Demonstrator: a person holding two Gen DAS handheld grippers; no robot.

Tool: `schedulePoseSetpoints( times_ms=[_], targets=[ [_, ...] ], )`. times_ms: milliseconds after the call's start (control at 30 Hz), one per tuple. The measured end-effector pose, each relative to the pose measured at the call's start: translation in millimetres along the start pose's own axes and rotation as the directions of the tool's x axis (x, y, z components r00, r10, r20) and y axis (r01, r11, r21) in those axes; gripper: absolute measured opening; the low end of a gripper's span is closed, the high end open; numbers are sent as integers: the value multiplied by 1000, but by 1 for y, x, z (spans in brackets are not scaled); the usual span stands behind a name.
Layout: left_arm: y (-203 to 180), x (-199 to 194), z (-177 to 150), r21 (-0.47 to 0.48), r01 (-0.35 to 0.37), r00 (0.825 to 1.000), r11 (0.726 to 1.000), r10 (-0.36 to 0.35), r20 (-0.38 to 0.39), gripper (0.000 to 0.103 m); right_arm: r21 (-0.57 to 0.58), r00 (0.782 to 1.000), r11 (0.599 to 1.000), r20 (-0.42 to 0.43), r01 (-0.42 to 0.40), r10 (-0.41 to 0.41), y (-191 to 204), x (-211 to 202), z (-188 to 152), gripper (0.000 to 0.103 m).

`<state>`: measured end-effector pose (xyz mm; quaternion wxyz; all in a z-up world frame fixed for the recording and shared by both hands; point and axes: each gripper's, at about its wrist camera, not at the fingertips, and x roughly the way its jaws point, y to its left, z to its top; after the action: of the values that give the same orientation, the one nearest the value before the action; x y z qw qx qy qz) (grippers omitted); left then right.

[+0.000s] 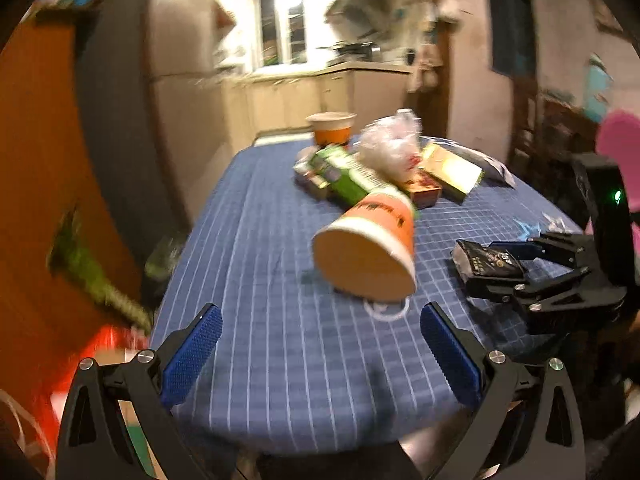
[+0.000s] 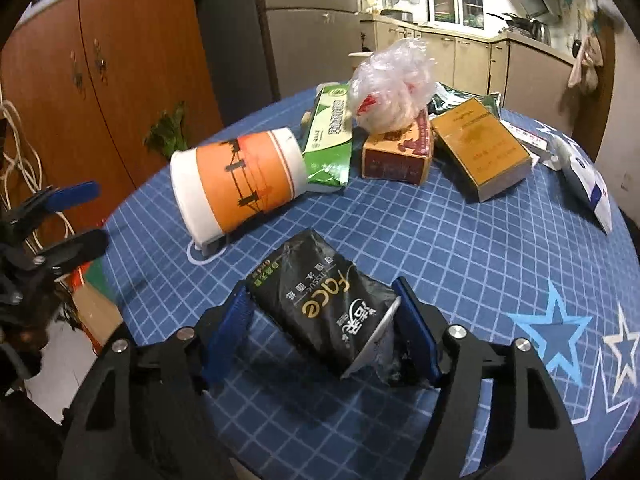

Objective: Collect trash
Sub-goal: 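Grasp the black snack wrapper with the right tool while left tool approaches the paper cup, then grasp the orange-white paper cup with the left tool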

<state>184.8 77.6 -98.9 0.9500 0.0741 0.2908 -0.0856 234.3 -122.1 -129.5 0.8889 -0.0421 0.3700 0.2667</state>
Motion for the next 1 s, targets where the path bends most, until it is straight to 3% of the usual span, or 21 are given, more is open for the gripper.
schedulePoseSetpoints(
  times_ms=[100,167,300,400,433,467,633,900,1000],
  targets=[
    [5,22,10,66,6,1000,998,-5,-10,88,57,999,998,37,-16,14,-8,-17,-2,53],
    [14,38,17,77,20,999,997,-17,-38,77,102,998,995,66,-6,0,-13,-34,-4,53],
    [21,58,26,107,88,995,990,-83,-51,70,154,996,988,85,-13,0,-18,-61,-14,52],
    [16,78,28,151,142,989,978,-133,-69,53,177,997,984,74,-20,7,-17,-68,-24,52],
    [14,84,29,154,147,987,977,-136,-82,43,180,997,984,72,-18,6,-16,-70,-26,52],
    [13,90,29,156,164,984,974,-150,-97,24,181,998,983,68,-17,5,-15,-71,-28,52],
    [21,84,35,59,260,964,964,-256,-76,5,196,997,980,71,-12,-2,-14,-80,-33,52],
    [8,34,39,2,251,967,968,-251,-39,4,225,994,974,108,-26,1,-17,-100,-36,52],
    [-8,9,44,43,265,964,963,-264,-25,4,237,991,971,132,-23,-9,-18,-115,-40,52]
  ],
)
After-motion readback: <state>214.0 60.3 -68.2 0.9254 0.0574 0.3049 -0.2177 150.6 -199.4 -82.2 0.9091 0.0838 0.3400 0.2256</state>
